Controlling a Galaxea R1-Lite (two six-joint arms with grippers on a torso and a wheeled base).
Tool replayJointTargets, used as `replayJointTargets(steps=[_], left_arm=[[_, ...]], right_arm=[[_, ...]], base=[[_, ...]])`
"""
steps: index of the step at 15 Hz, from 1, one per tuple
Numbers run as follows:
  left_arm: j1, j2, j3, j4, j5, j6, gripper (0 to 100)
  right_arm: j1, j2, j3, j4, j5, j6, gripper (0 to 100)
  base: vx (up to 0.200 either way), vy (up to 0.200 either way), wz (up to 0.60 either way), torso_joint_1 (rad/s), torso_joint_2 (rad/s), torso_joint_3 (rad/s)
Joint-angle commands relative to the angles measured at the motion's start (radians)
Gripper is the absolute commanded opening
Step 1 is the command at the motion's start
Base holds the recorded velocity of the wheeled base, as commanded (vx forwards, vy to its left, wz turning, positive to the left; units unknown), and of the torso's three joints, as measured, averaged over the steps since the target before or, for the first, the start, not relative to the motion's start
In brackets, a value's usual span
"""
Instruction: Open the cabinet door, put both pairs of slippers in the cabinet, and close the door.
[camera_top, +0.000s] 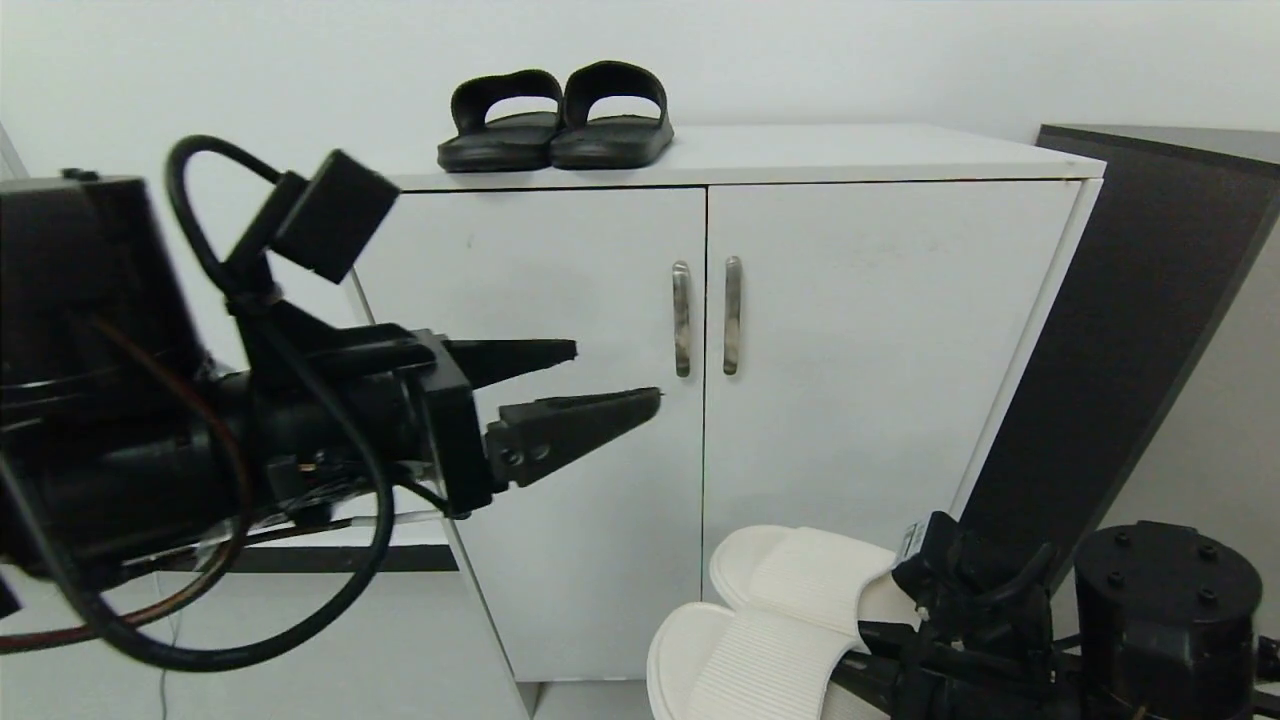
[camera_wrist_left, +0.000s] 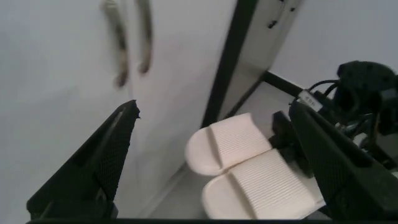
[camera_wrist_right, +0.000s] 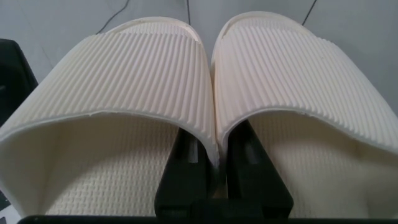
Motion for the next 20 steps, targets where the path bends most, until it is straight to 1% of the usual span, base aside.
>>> replayJointTargets(steps=[1, 2, 3, 4, 5, 6, 8, 9, 10, 11, 15, 17, 18, 20], left_arm=[[-0.075, 0.117, -0.085, -0.001, -0.009, -0.017, 100], [-0.092, 0.149, -0.124, -0.001, -0.028, -0.028, 100], [-0.103, 0.177, -0.151, -0.001, -0.072, -0.029, 100], [-0.110, 0.198, -0.180, -0.001, -0.103, -0.029, 100], [-0.113, 0.220, -0.206, -0.001, -0.115, -0.032, 100], [-0.113, 0.257, -0.246, -0.001, -0.125, -0.054, 100], [-0.112, 0.304, -0.315, -0.001, -0.189, -0.149, 100], [-0.112, 0.320, -0.335, -0.001, -0.201, -0.186, 100], [-0.109, 0.343, -0.358, -0.001, -0.197, -0.196, 100], [-0.107, 0.358, -0.375, -0.001, -0.189, -0.196, 100], [-0.093, 0.363, -0.378, -0.001, -0.098, -0.190, 100], [-0.084, 0.367, -0.380, -0.001, -0.031, -0.172, 100], [-0.080, 0.369, -0.381, -0.001, -0.014, -0.166, 100], [-0.067, 0.387, -0.409, 0.002, 0.012, -0.164, 100]], right_arm=[[0.002, 0.031, 0.009, -0.014, 0.000, -0.001, 0], [0.002, 0.038, 0.009, -0.020, 0.000, -0.001, 0], [0.002, 0.041, 0.010, -0.023, 0.000, -0.001, 0], [0.002, 0.043, 0.010, -0.024, 0.000, -0.001, 0], [0.002, 0.043, 0.010, -0.024, 0.000, -0.001, 0], [0.002, 0.041, 0.010, -0.024, 0.000, -0.001, 0], [0.002, 0.043, 0.010, -0.024, 0.000, 0.001, 0], [0.002, 0.044, 0.009, -0.024, 0.000, 0.002, 0], [0.002, 0.044, 0.009, -0.024, 0.000, 0.002, 0], [0.002, 0.044, 0.009, -0.024, 0.000, 0.002, 0], [0.002, 0.051, 0.009, -0.024, 0.000, 0.004, 0], [0.002, 0.057, 0.009, -0.024, -0.001, 0.001, 0], [0.002, 0.057, 0.009, -0.024, -0.001, -0.001, 0], [0.002, 0.058, 0.009, -0.024, -0.003, -0.001, 0]], base=[[0.000, 0.000, 0.00, 0.000, 0.00, 0.000], [0.000, 0.000, 0.00, 0.000, 0.00, 0.000], [0.000, 0.000, 0.00, 0.000, 0.00, 0.000], [0.000, 0.000, 0.00, 0.000, 0.00, 0.000], [0.000, 0.000, 0.00, 0.000, 0.00, 0.000], [0.000, 0.000, 0.00, 0.000, 0.00, 0.000], [0.000, 0.000, 0.00, 0.000, 0.00, 0.000], [0.000, 0.000, 0.00, 0.000, 0.00, 0.000], [0.000, 0.000, 0.00, 0.000, 0.00, 0.000], [0.000, 0.000, 0.00, 0.000, 0.00, 0.000], [0.000, 0.000, 0.00, 0.000, 0.00, 0.000], [0.000, 0.000, 0.00, 0.000, 0.00, 0.000], [0.000, 0.000, 0.00, 0.000, 0.00, 0.000], [0.000, 0.000, 0.00, 0.000, 0.00, 0.000]])
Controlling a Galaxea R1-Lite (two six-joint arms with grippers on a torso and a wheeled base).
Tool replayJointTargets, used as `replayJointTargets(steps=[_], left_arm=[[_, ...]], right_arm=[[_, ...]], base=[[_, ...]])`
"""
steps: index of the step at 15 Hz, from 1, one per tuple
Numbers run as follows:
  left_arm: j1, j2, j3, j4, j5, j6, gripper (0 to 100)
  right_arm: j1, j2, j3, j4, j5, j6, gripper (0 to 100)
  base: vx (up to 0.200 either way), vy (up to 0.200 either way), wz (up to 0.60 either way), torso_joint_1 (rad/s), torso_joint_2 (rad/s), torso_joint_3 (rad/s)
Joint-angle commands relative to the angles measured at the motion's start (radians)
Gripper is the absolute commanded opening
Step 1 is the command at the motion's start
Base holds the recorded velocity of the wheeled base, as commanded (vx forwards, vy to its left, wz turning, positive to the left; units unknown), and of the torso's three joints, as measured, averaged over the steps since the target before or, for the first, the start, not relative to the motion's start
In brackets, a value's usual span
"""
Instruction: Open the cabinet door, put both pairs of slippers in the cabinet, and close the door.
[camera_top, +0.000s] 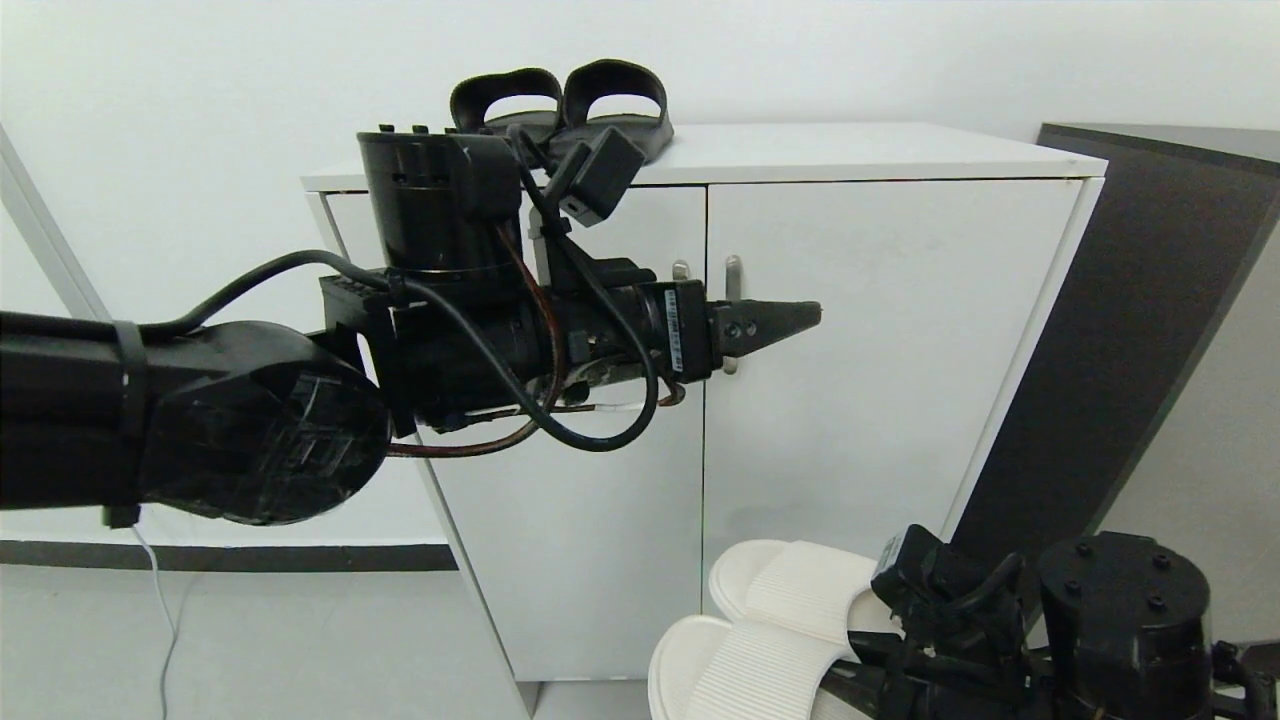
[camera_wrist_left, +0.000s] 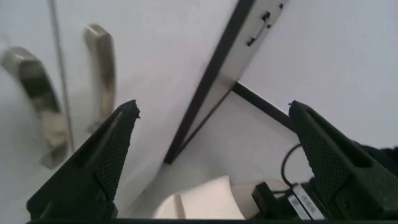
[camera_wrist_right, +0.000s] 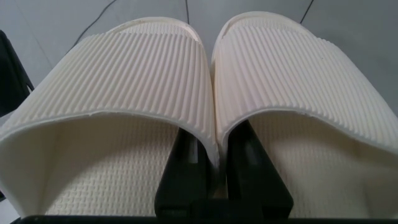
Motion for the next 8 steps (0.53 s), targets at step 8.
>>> replayJointTargets(steps=[8], left_arm=[[0.040, 0.145, -0.127, 0.007, 0.076, 0.005, 100]], right_arm=[[0.000, 0.010, -0.001, 0.000, 0.000, -0.001, 0]], base=[[0.000, 0.000, 0.00, 0.000, 0.00, 0.000]])
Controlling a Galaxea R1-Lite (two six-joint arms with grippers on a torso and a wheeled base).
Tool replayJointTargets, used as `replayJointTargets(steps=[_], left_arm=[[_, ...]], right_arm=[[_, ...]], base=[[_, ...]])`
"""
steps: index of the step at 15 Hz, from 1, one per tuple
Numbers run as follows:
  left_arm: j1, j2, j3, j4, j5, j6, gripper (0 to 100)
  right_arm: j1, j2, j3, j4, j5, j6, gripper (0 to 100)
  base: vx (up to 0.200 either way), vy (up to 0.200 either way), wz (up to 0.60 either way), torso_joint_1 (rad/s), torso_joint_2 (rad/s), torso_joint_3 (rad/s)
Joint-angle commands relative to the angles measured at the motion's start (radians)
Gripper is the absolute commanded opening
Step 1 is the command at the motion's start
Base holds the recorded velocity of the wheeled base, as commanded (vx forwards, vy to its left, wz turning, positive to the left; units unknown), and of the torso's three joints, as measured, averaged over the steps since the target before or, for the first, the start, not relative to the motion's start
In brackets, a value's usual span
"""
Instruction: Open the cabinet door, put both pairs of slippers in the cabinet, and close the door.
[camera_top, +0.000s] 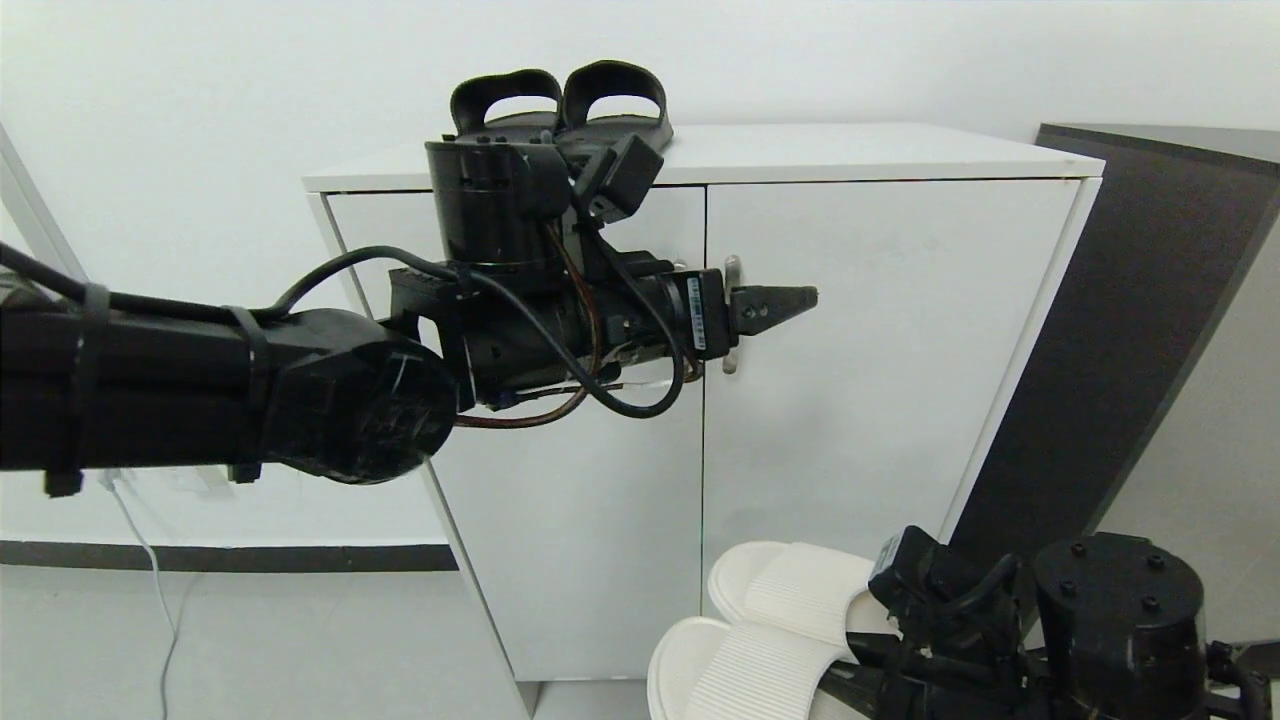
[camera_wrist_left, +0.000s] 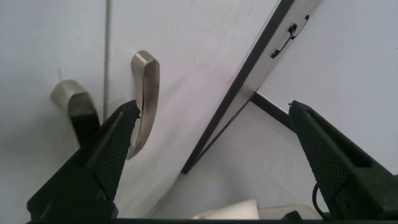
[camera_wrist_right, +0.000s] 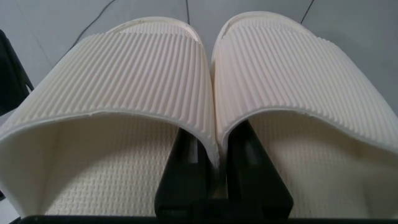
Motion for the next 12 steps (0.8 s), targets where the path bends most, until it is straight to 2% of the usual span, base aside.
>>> replayJointTargets(steps=[1, 6, 7, 10, 12], left_arm=[[0.003, 0.039, -0.023, 0.001, 0.005, 0.000, 100], [-0.002, 0.073, -0.043, -0.001, 0.005, -0.002, 100], [-0.002, 0.065, -0.036, -0.001, 0.005, -0.002, 0], [-0.002, 0.039, -0.012, -0.002, 0.004, -0.002, 0], [-0.007, -0.019, 0.057, -0.007, 0.004, -0.002, 0]], right_arm=[[0.000, 0.005, 0.000, -0.001, 0.001, -0.001, 0], [0.003, 0.003, 0.001, -0.001, 0.001, -0.001, 0], [0.005, 0.000, 0.007, -0.001, 0.002, -0.001, 0], [0.011, -0.007, 0.021, -0.001, 0.028, -0.001, 0], [0.023, -0.044, 0.073, -0.019, 0.129, -0.018, 0]], base=[[0.000, 0.000, 0.00, 0.000, 0.00, 0.000], [0.000, 0.000, 0.00, 0.000, 0.00, 0.000], [0.000, 0.000, 0.00, 0.000, 0.00, 0.000], [0.000, 0.000, 0.00, 0.000, 0.00, 0.000], [0.000, 0.000, 0.00, 0.000, 0.00, 0.000]])
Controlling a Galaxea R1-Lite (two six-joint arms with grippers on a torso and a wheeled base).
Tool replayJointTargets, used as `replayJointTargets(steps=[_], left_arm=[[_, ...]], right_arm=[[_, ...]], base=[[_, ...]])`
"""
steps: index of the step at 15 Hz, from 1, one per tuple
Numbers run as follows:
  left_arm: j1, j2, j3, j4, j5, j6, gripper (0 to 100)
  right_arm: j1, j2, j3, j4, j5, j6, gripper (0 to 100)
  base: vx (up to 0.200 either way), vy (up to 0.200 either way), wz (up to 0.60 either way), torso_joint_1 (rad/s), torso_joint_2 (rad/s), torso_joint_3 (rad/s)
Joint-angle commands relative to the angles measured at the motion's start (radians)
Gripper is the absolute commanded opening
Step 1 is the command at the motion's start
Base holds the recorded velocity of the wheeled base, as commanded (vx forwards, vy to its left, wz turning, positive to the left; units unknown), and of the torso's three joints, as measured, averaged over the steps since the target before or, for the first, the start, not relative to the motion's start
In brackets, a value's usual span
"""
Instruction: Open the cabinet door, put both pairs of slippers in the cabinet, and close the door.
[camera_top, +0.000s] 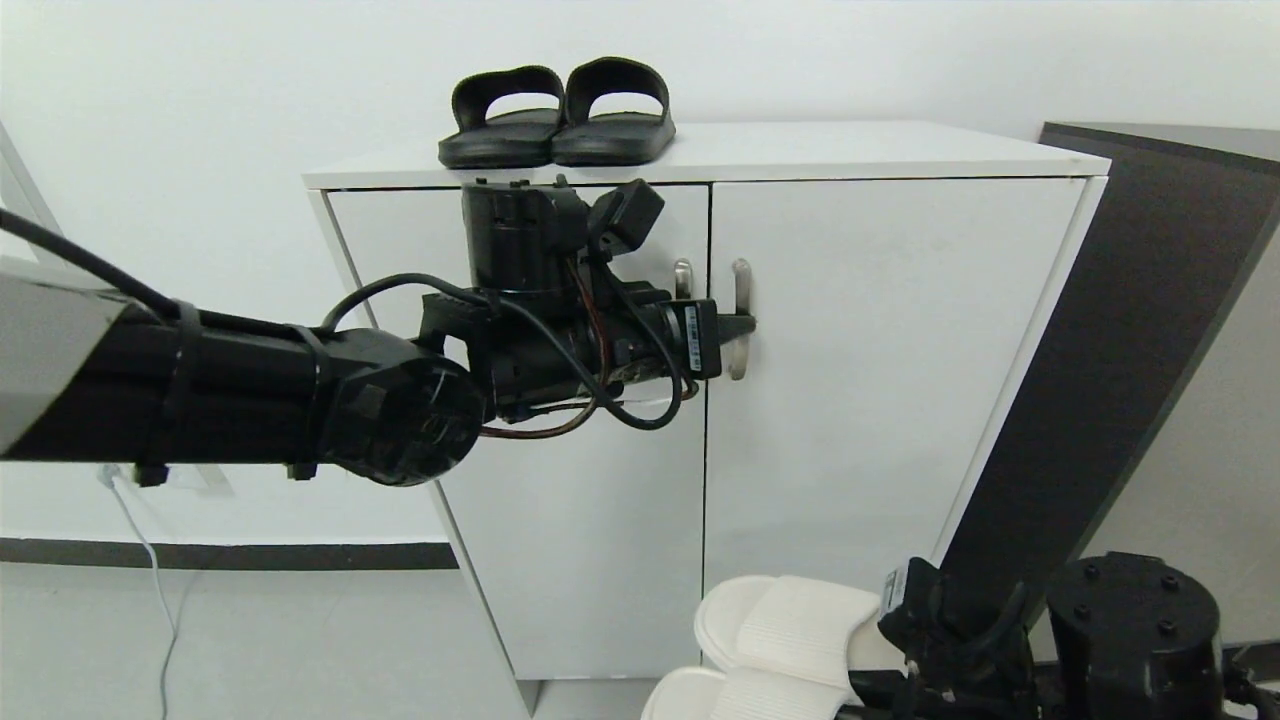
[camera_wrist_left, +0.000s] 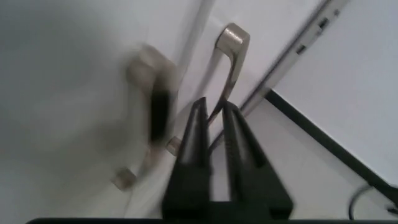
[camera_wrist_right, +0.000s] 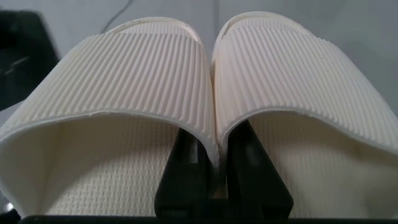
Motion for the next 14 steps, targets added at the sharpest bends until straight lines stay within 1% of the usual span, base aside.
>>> replayJointTargets(steps=[1, 3, 4, 5, 7, 8, 9, 11, 13, 14], left_arm=[[-0.011, -0.075, 0.071, -0.005, -0.007, -0.002, 0], [-0.022, -0.122, 0.128, -0.005, -0.009, -0.001, 0], [-0.037, -0.153, 0.158, -0.005, -0.009, -0.001, 0], [-0.042, -0.167, 0.171, -0.005, -0.009, -0.001, 0], [-0.073, -0.225, 0.223, -0.007, -0.003, -0.001, 0], [-0.079, -0.244, 0.240, -0.005, -0.003, -0.001, 0], [-0.085, -0.283, 0.280, -0.007, -0.003, -0.001, 0], [-0.074, -0.300, 0.299, -0.007, -0.003, -0.007, 0], [-0.022, -0.290, 0.292, -0.007, -0.012, -0.013, 0], [-0.013, -0.274, 0.278, -0.008, -0.012, -0.025, 0]], right_arm=[[0.009, -0.046, 0.050, -0.012, 0.057, -0.035, 0], [0.011, -0.063, 0.084, -0.013, 0.119, -0.070, 0], [0.011, -0.067, 0.098, -0.013, 0.142, -0.081, 0], [0.011, -0.067, 0.101, -0.013, 0.146, -0.087, 0], [0.015, -0.069, 0.104, -0.012, 0.145, -0.092, 0], [0.015, -0.070, 0.105, -0.012, 0.145, -0.092, 0], [0.015, -0.075, 0.105, -0.010, 0.145, -0.095, 0], [0.026, -0.075, 0.107, -0.010, 0.143, -0.096, 0], [0.027, -0.073, 0.110, -0.010, 0.142, -0.098, 0], [0.027, -0.072, 0.110, -0.010, 0.142, -0.098, 0]], base=[[0.000, 0.000, 0.00, 0.000, 0.00, 0.000], [0.000, 0.000, 0.00, 0.000, 0.00, 0.000], [0.000, 0.000, 0.00, 0.000, 0.00, 0.000], [0.000, 0.000, 0.00, 0.000, 0.00, 0.000], [0.000, 0.000, 0.00, 0.000, 0.00, 0.000], [0.000, 0.000, 0.00, 0.000, 0.00, 0.000], [0.000, 0.000, 0.00, 0.000, 0.00, 0.000], [0.000, 0.000, 0.00, 0.000, 0.00, 0.000], [0.000, 0.000, 0.00, 0.000, 0.00, 0.000], [0.000, 0.000, 0.00, 0.000, 0.00, 0.000]])
